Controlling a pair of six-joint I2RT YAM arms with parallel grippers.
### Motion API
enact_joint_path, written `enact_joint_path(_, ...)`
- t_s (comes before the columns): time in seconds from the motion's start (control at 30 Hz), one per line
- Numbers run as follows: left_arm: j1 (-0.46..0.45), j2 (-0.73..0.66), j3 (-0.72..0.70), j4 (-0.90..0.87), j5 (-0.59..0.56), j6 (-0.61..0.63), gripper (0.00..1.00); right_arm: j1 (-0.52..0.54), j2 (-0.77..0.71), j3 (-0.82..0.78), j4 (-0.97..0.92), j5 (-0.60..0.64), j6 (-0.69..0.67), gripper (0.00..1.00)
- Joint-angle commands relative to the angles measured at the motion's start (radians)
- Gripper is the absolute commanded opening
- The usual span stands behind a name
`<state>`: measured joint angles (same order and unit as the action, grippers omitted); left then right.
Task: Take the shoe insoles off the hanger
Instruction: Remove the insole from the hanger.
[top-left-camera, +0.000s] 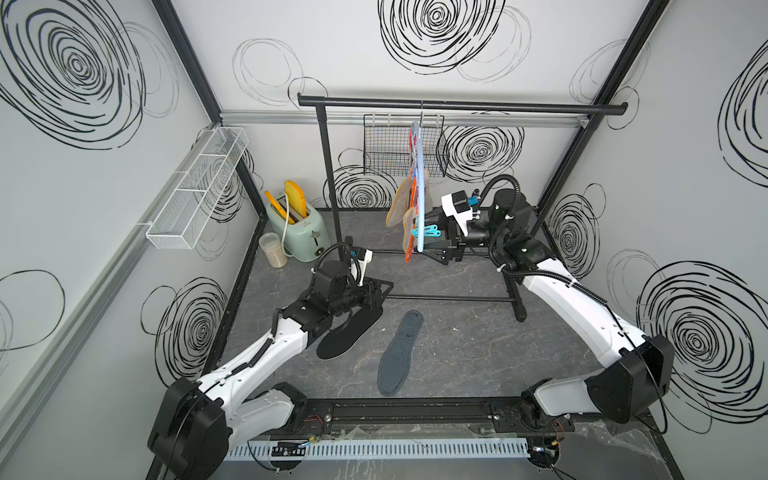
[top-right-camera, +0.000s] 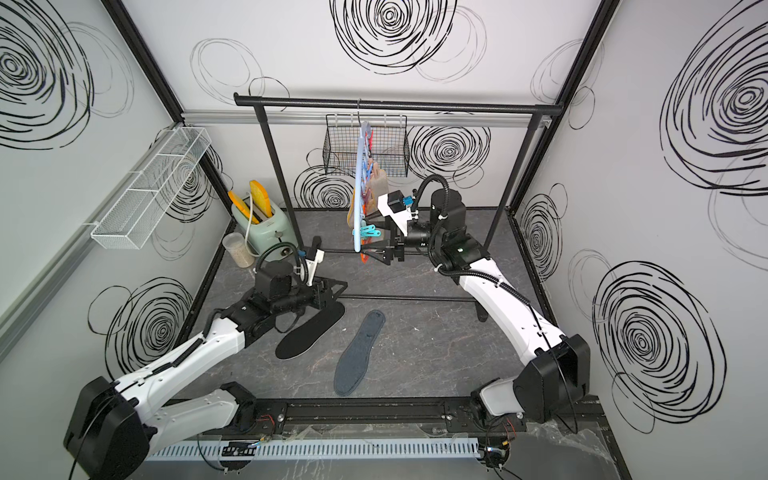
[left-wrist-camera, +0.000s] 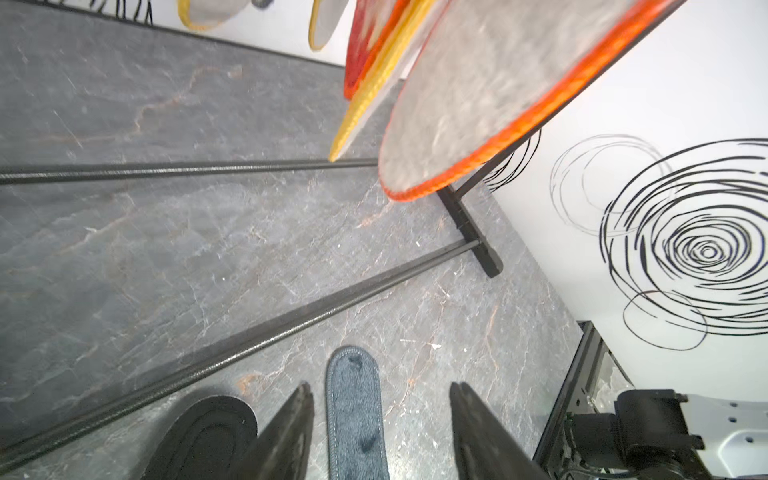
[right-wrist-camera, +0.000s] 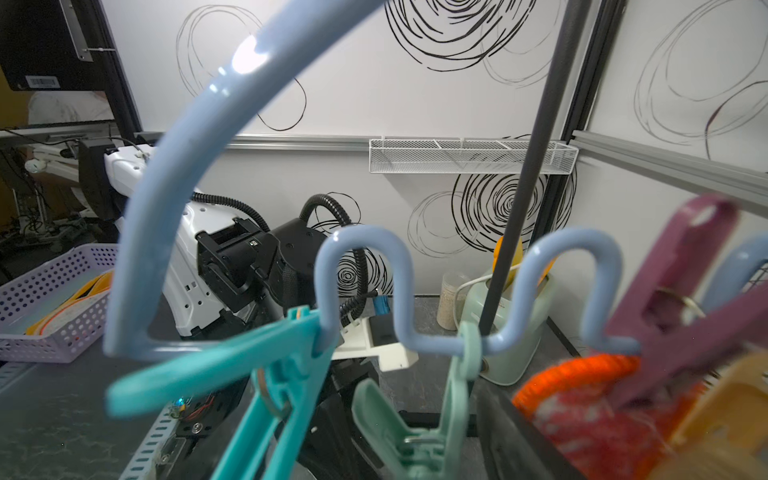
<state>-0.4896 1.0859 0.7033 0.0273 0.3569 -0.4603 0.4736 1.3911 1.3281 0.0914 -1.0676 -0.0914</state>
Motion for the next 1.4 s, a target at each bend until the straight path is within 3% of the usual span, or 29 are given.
enact_joint_path(0.0, 0.007, -0.027, 0.02, 0.054, 0.011, 0.022, 0.61, -0.02, -0.07, -0.032, -0.033, 0.046, -0.044, 0.8)
enact_joint_path(0.33, -0.045, 0.017, 0.13, 0.254, 0.037, 0.081, 0.72, -0.141, -0.297, -0.336, 0.156, 0.224, 0.07, 0.85)
enact_joint_path(0.53, -0.149, 0.056, 0.177, 0.341, -0.042, 0.171, 0.75, -0.142, -0.284, -0.313, 0.135, 0.319, 0.097, 0.83)
enact_joint_path(0.7, -0.164, 0.104, 0.184, 0.418, -0.206, 0.19, 0.76, -0.142, -0.28, -0.306, 0.155, 0.293, 0.121, 0.82)
enact_joint_path(0.87, -0.168, 0.185, 0.197, 0.512, -0.263, 0.203, 0.75, -0.143, -0.285, -0.313, 0.156, 0.297, 0.124, 0.82)
enact_joint_path(1.1, -0.168, 0.268, 0.289, 0.484, -0.28, 0.231, 0.58, -0.143, -0.3, -0.334, 0.152, 0.309, 0.107, 0.81)
enact_joint_path(1.2, -0.165, 0.273, 0.304, 0.457, -0.286, 0.251, 0.4, -0.144, -0.302, -0.335, 0.148, 0.318, 0.098, 0.81)
enact_joint_path(1.27, -0.159, 0.269, 0.316, 0.422, -0.305, 0.259, 0.2, -0.144, -0.3, -0.334, 0.149, 0.319, 0.096, 0.81)
enact_joint_path(1.37, -0.144, 0.245, 0.323, 0.383, -0.327, 0.271, 0.09, -0.145, -0.299, -0.327, 0.153, 0.317, 0.099, 0.81)
